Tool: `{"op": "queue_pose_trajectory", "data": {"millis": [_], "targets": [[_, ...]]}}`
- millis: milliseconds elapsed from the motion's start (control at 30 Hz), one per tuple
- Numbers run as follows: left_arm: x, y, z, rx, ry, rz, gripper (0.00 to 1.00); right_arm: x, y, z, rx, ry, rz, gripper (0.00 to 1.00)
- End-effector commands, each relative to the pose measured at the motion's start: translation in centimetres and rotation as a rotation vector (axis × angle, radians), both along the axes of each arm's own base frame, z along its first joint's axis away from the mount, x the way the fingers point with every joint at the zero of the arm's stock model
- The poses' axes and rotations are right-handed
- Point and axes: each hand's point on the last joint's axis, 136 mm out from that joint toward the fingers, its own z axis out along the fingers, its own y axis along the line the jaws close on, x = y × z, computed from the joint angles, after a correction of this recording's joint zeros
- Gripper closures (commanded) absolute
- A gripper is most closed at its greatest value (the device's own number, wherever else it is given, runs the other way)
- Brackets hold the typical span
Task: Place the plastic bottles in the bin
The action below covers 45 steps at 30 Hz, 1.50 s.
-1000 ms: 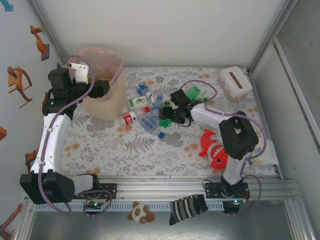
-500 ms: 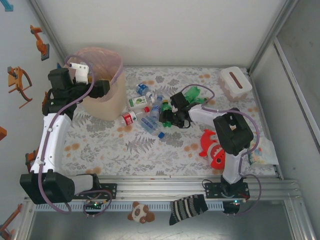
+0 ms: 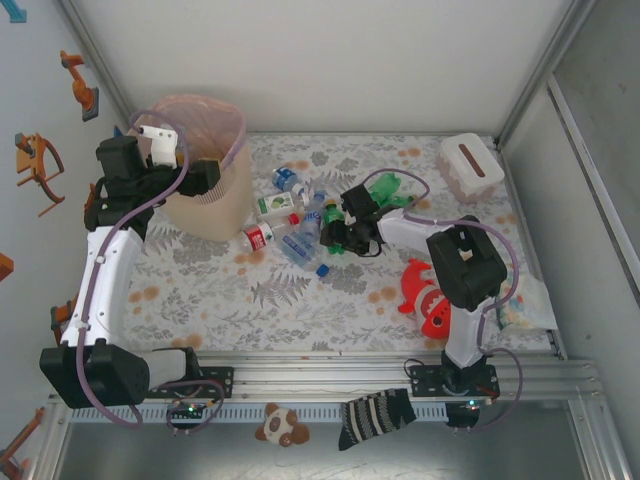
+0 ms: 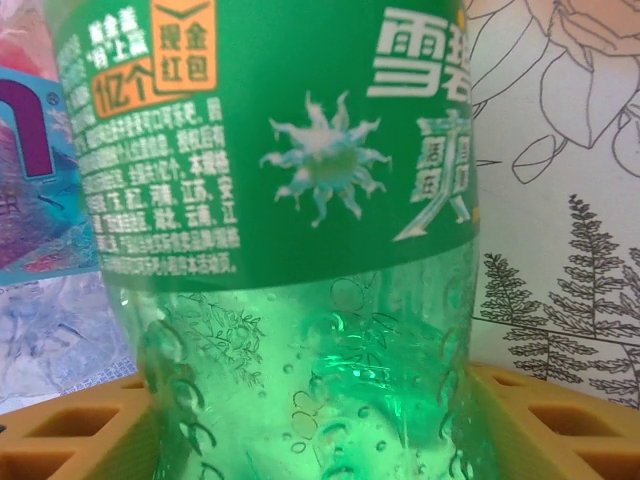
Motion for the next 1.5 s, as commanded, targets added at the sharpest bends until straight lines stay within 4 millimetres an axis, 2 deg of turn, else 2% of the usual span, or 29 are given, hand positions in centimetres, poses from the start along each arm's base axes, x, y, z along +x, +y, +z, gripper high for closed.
{"op": "queue_pose_trajectory", "data": {"millis": [0, 300, 467, 600, 733, 1033, 1300, 1467], "targets": [[-0.4, -0.2, 0.0, -0.023, 0.003, -0.013, 0.17, -0.1, -1.2, -0.6, -0.04, -0.004, -0.008, 0.36], [-0.4, -0.6, 0.2, -0.033, -0.001, -0.034, 0.17, -0.3, -1.9, 1.9, -0.038, -0.071, -0.011, 0.4], [-0.8, -1.4, 0.8, -0.065, -0.023, -0.083, 0.17, -0.6, -2.2, 4.8, -0.008, -0.157, 0.008, 0.41], [-1.5, -2.9, 1.8, -0.109, -0.062, -0.164, 0.17, -0.7, -2.0, 8.5, 0.043, -0.262, 0.052, 0.42], [-2.5, -4.5, 2.9, -0.146, -0.1, -0.249, 0.16, -1.0, -1.1, 13.4, 0.133, -0.397, 0.117, 0.43], [-4.3, -7.8, 6.9, -0.269, -0.174, -0.393, 0.16, -3.4, 0.7, 24.1, 0.289, -0.732, 0.302, 0.46], [-5.2, -10.6, 10.1, -0.404, -0.191, -0.482, 0.15, -6.4, 1.5, 30.3, 0.399, -0.978, 0.422, 0.51], [-7.5, -13.9, 12.4, -0.471, -0.236, -0.655, 0.15, -8.3, 2.3, 33.1, 0.465, -1.08, 0.491, 0.53]]}}
